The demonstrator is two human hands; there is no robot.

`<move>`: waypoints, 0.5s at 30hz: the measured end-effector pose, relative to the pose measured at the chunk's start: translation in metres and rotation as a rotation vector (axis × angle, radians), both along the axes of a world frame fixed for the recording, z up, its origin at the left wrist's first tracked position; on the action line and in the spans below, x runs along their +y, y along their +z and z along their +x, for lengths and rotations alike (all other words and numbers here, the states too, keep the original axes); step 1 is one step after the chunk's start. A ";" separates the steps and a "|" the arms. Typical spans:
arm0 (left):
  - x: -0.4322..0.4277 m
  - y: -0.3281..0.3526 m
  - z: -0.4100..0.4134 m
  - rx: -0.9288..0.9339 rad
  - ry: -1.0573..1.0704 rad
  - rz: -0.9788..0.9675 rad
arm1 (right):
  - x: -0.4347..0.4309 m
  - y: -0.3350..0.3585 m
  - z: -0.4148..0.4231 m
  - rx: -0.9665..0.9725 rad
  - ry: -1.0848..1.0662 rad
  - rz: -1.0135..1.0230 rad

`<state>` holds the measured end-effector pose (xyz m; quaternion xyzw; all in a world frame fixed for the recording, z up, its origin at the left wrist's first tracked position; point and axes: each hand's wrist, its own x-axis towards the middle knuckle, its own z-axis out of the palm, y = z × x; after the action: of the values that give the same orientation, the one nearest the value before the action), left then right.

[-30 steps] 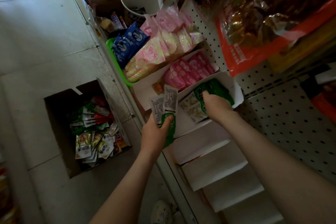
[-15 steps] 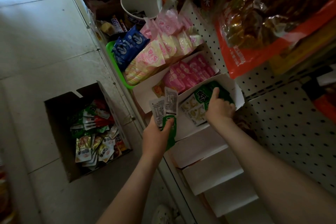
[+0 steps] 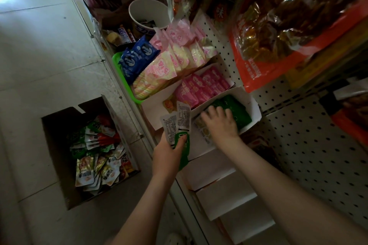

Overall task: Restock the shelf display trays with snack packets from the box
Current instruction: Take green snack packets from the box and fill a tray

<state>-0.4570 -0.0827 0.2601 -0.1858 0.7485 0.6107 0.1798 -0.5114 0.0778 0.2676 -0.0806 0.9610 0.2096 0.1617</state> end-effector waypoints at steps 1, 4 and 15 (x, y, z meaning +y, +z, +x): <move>0.000 -0.001 0.000 0.004 -0.005 -0.009 | -0.005 -0.004 0.001 -0.098 0.072 -0.027; -0.001 -0.004 0.000 0.001 -0.011 -0.017 | -0.007 -0.014 0.001 -0.287 0.027 -0.076; 0.002 -0.004 0.001 0.007 0.017 -0.054 | -0.003 -0.015 -0.009 -0.332 0.056 0.105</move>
<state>-0.4560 -0.0805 0.2558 -0.1948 0.7636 0.5926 0.1668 -0.5200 0.0747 0.2523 -0.1323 0.9062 0.2477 0.3161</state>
